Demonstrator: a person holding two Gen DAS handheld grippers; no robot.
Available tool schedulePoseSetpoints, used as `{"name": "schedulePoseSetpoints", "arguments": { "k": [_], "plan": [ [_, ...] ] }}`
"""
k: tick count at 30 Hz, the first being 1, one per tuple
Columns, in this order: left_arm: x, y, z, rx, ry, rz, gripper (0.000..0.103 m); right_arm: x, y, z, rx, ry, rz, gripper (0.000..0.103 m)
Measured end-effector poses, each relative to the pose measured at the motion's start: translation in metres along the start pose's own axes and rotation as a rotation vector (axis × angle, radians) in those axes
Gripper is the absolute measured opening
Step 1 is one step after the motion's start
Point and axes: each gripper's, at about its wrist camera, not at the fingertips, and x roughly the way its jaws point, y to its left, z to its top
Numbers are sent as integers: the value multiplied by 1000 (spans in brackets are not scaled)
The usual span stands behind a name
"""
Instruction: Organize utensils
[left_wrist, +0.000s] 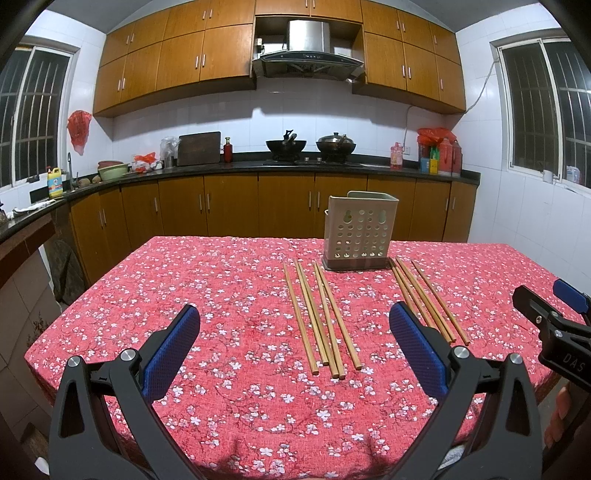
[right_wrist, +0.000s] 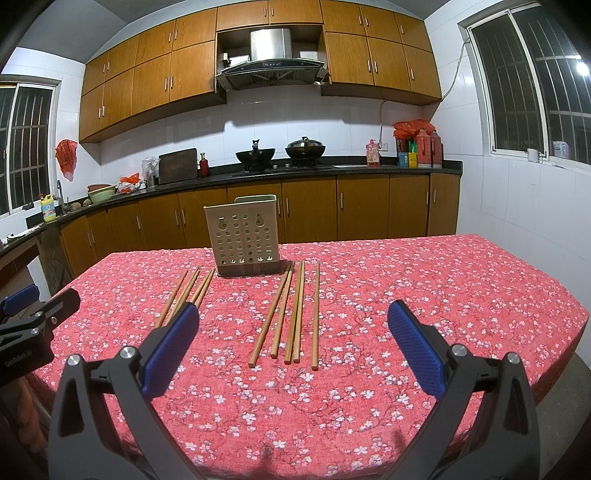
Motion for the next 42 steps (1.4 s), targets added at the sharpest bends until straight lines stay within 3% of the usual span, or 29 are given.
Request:
{"name": "schedulePoseSetpoints", "arguments": {
  "k": [32, 42],
  "plan": [
    [0, 0, 0, 0, 4, -1, 101, -2, 0, -1, 4, 5, 0, 99],
    [18, 1, -3, -5, 61, 18, 101, 22, -9, -3, 41, 78, 11, 99]
  ]
}}
